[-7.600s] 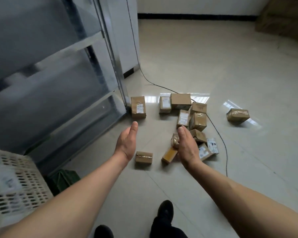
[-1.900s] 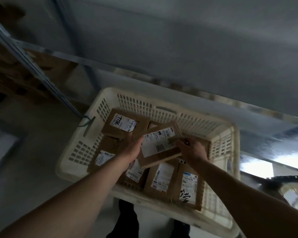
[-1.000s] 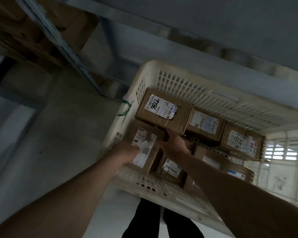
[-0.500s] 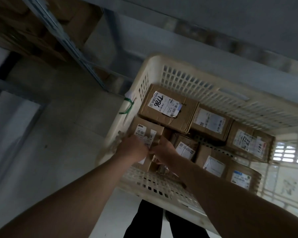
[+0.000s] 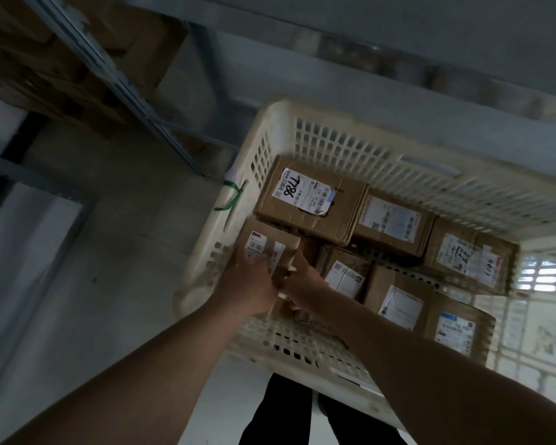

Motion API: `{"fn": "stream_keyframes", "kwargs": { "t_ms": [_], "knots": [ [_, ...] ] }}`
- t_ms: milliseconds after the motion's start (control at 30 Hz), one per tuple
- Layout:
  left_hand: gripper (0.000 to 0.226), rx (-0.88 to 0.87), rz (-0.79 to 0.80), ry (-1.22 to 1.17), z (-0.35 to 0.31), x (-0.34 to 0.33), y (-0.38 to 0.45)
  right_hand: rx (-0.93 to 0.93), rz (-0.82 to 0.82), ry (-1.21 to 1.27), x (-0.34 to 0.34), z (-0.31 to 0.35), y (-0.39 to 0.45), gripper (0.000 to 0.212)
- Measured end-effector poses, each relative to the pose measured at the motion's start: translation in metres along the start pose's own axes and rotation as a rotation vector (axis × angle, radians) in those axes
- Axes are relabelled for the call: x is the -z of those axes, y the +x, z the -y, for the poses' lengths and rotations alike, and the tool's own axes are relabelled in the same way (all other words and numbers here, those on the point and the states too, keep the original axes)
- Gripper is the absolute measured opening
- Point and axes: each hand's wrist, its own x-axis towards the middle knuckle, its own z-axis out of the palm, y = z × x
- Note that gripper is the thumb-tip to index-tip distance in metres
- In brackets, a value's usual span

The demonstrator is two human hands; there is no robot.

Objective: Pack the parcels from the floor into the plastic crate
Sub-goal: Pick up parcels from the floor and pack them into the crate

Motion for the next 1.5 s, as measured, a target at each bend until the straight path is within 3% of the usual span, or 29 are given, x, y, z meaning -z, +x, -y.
{"fn": "stream_keyframes", "kwargs": {
  "t_ms": [200,367,567,633,700,967,1133,1233,1367,1500],
  "knots": [
    [0.069,-0.026,0.106,0.171,0.001,0.001,0.003,0.008,0.017,0.027,0.000,-0.001,-0.002,0.087],
    [0.069,-0.011,0.195,0.155,-0.003,0.016,-0.001,0.009,0.029,0.048,0.004,0.001,-0.006,0.093],
    [0.056,-0.071,0.100,0.071,-0.014,0.024,-0.010,0.099,-0.069,0.034,0.019,0.005,-0.025,0.080],
    [0.060,-0.083,0.088,0.109,-0.021,0.023,-0.013,0.072,-0.106,-0.040,0.029,-0.001,-0.031,0.087],
    [0.063,-0.106,0.098,0.127,-0.032,0.022,-0.017,0.052,-0.160,-0.136,0.040,-0.010,-0.040,0.091],
    [0.054,-0.277,0.143,0.105,-0.097,0.006,-0.035,-0.059,-0.237,-0.309,0.091,-0.072,-0.081,0.070],
    [0.066,-0.322,0.261,0.163,-0.139,-0.031,-0.034,-0.192,-0.257,-0.395,0.125,-0.130,-0.093,0.084],
    [0.077,-0.286,0.369,0.239,-0.161,-0.061,-0.031,-0.257,-0.194,-0.445,0.143,-0.163,-0.094,0.089],
    [0.078,-0.256,0.491,0.337,-0.181,-0.094,-0.027,-0.232,0.018,-0.559,0.164,-0.195,-0.096,0.070],
    [0.079,-0.213,0.544,0.394,-0.188,-0.124,-0.020,-0.281,0.109,-0.529,0.170,-0.229,-0.082,0.088]
  ]
}}
